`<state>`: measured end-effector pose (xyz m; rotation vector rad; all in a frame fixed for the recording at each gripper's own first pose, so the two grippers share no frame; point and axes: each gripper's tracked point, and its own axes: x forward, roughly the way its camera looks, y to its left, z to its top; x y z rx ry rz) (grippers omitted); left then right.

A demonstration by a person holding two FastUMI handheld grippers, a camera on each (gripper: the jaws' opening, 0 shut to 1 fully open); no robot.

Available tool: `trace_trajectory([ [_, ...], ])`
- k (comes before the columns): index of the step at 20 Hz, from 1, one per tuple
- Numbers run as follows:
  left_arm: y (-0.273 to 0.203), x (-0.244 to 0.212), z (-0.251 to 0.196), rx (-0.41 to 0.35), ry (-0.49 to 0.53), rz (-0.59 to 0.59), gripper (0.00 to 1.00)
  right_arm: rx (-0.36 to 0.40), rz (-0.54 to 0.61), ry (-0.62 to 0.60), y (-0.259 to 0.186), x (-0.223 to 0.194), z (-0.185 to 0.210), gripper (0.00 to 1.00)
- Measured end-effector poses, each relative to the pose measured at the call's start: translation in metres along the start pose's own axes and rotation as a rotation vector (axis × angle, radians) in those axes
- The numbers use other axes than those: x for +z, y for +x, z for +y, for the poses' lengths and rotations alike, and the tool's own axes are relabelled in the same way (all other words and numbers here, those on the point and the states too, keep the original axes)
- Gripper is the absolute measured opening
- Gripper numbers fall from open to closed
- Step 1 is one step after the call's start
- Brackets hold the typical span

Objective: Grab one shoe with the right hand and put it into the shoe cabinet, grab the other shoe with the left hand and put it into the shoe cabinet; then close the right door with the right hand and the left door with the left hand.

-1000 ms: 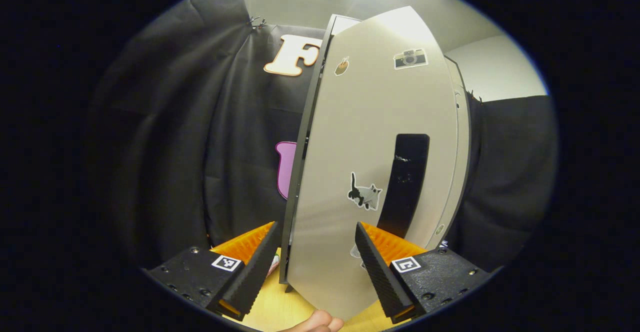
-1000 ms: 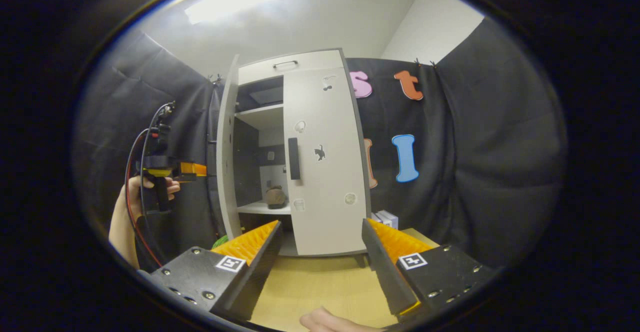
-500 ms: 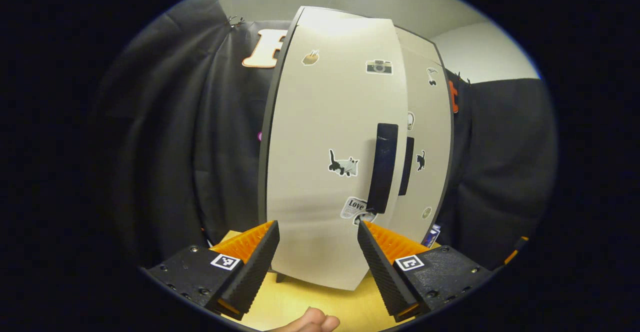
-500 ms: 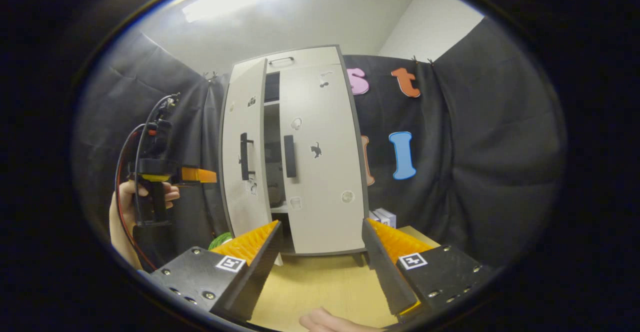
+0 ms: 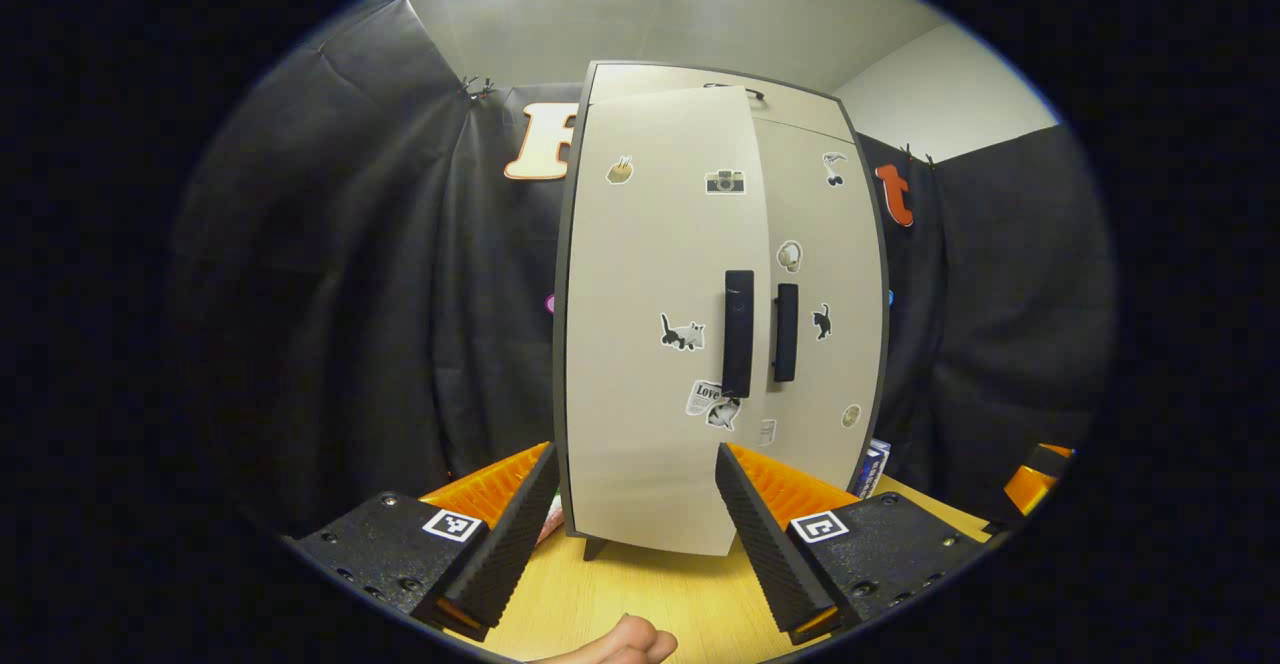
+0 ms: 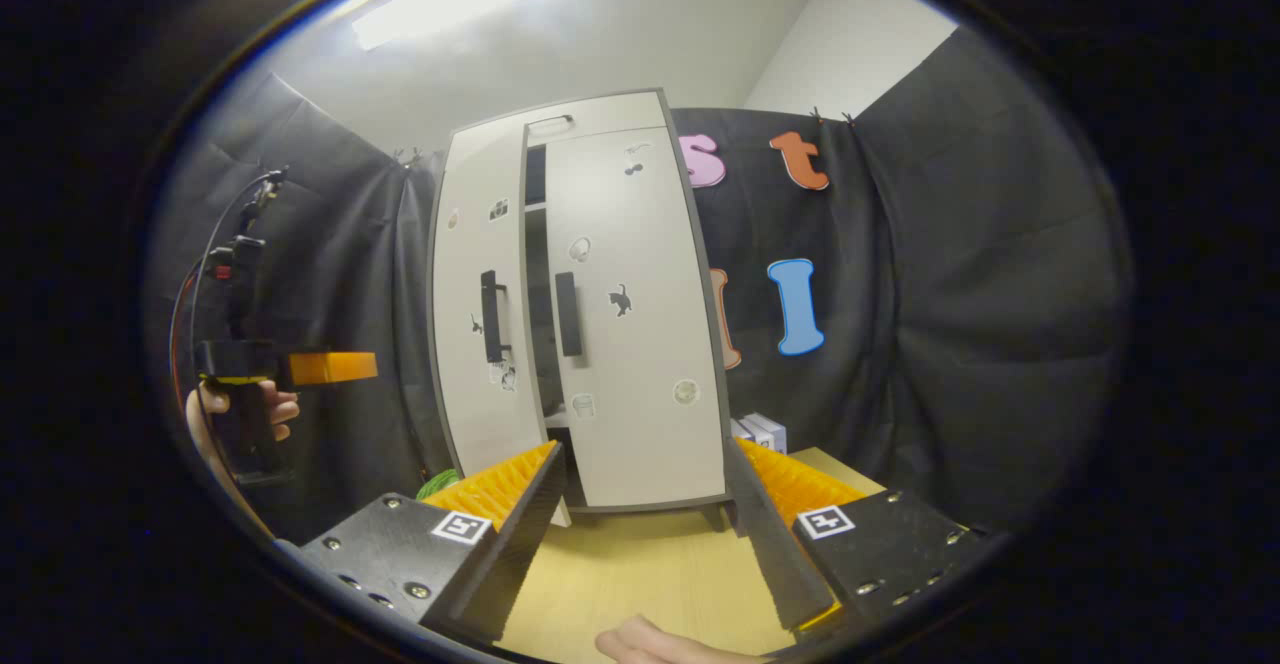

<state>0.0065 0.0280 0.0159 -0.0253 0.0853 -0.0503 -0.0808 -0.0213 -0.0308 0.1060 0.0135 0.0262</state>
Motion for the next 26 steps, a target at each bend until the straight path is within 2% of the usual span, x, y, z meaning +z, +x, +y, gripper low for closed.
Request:
trace_trajectory([
  [1, -0.004, -0.005, -0.003, -0.006, 0.002, 0.005, 0.97, -0.001, 0.000, 0.002, 0.000, 0.000, 0.000, 0.95],
  [3, -0.014, -0.013, -0.006, -0.009, -0.010, 0.010, 0.94, -0.001, -0.001, 0.002, 0.000, 0.000, -0.001, 0.95],
  [8, -0.034, -0.036, -0.017, -0.007, 0.008, 0.018, 0.96, -0.010, -0.004, 0.017, -0.001, 0.000, -0.005, 0.95],
  [11, -0.048, -0.058, -0.031, -0.019, -0.035, 0.031, 0.97, -0.018, 0.002, 0.047, 0.001, 0.001, -0.009, 0.93],
  [12, -0.051, -0.059, -0.037, -0.029, -0.035, 0.035, 0.97, -0.015, -0.002, 0.052, 0.000, 0.003, -0.009, 0.95],
  [15, -0.058, -0.055, -0.042, -0.031, -0.008, 0.015, 0.96, -0.008, -0.013, 0.045, -0.003, 0.007, -0.010, 0.93],
  [17, -0.058, -0.050, -0.046, -0.030, -0.013, -0.008, 0.96, 0.003, -0.018, 0.035, -0.006, 0.009, -0.008, 0.95],
  [21, -0.063, -0.045, -0.057, -0.048, -0.021, -0.031, 0.97, 0.048, -0.021, 0.046, -0.013, 0.014, 0.002, 0.93],
  [23, -0.065, -0.043, -0.056, -0.044, -0.015, -0.040, 0.94, 0.039, -0.029, 0.031, -0.016, 0.018, -0.001, 0.95],
  [24, -0.066, -0.042, -0.054, -0.038, -0.017, -0.042, 0.97, 0.037, -0.035, 0.028, -0.016, 0.020, 0.000, 0.95],
  [26, -0.066, -0.042, -0.048, -0.016, -0.015, -0.038, 0.96, 0.038, -0.040, 0.027, -0.016, 0.022, 0.001, 0.95],
])
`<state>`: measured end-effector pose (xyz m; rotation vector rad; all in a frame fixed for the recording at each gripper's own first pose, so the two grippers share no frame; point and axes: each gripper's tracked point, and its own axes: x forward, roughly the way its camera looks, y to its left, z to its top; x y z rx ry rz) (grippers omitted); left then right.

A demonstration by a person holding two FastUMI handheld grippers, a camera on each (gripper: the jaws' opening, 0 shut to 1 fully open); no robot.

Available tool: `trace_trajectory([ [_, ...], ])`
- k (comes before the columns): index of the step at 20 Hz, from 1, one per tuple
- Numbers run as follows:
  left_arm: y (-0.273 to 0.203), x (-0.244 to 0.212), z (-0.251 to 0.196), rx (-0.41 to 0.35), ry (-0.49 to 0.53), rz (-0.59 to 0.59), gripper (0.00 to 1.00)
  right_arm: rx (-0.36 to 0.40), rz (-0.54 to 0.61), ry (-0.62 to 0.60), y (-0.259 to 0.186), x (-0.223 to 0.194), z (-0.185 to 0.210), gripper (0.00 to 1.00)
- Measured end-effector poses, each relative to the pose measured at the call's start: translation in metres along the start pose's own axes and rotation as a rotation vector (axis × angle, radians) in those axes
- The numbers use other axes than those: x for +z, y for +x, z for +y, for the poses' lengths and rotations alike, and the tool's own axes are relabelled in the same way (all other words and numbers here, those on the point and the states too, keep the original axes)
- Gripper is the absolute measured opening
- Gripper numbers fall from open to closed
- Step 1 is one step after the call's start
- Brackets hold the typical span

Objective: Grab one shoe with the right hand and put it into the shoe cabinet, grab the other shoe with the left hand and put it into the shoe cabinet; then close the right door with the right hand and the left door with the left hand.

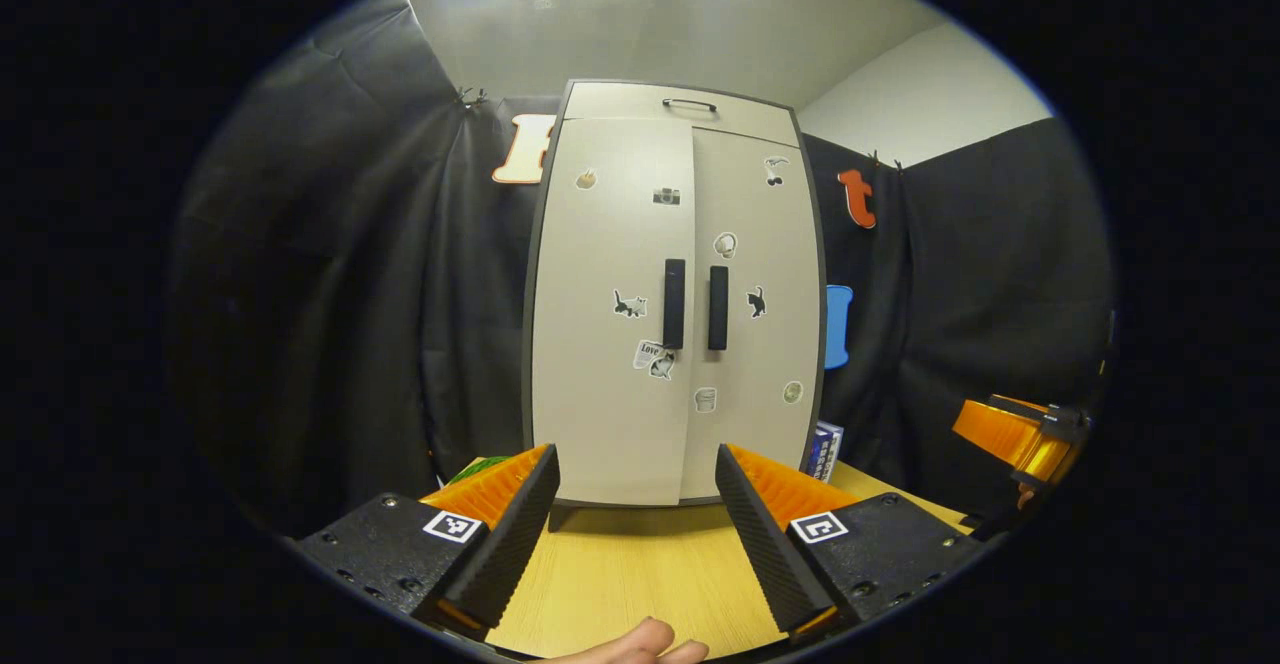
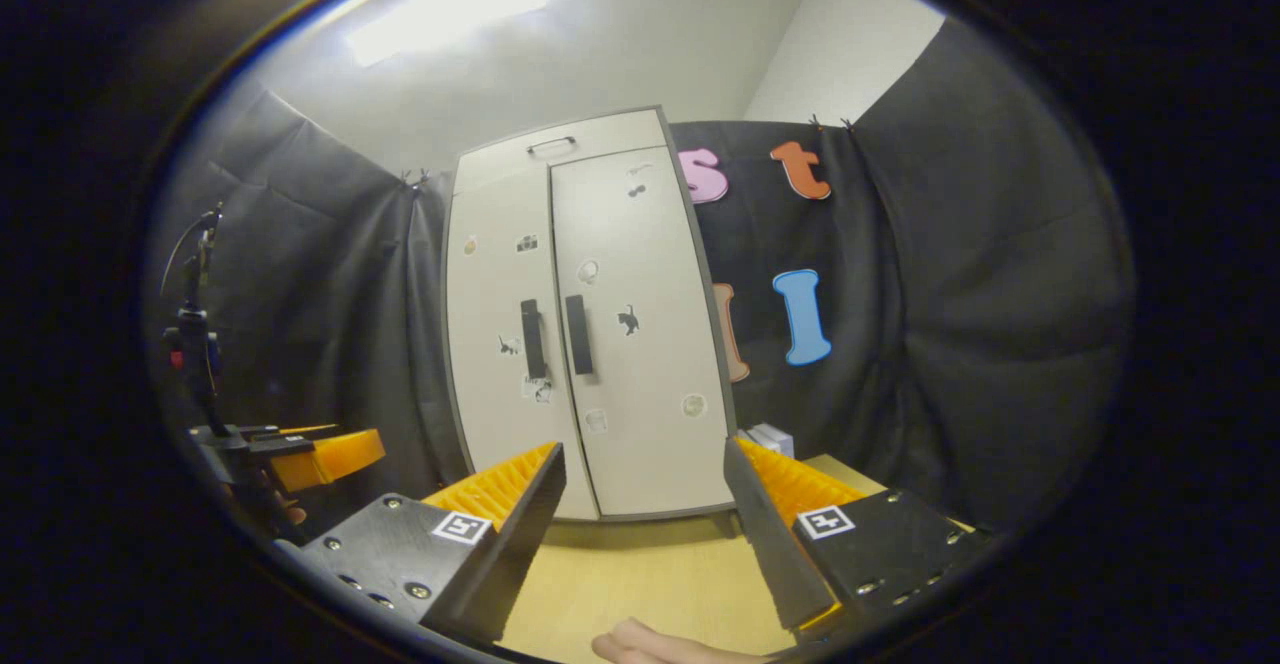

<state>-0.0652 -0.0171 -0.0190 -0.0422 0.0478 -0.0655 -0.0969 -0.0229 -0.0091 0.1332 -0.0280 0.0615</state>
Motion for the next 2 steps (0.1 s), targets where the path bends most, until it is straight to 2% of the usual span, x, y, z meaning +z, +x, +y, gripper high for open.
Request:
trace_trajectory([
  [2, 0.0004, 0.0028, 0.0048, 0.016, 0.005, -0.003, 0.96, 0.003, -0.003, -0.001, 0.0002, 0.0028, 0.0021, 0.93],
])
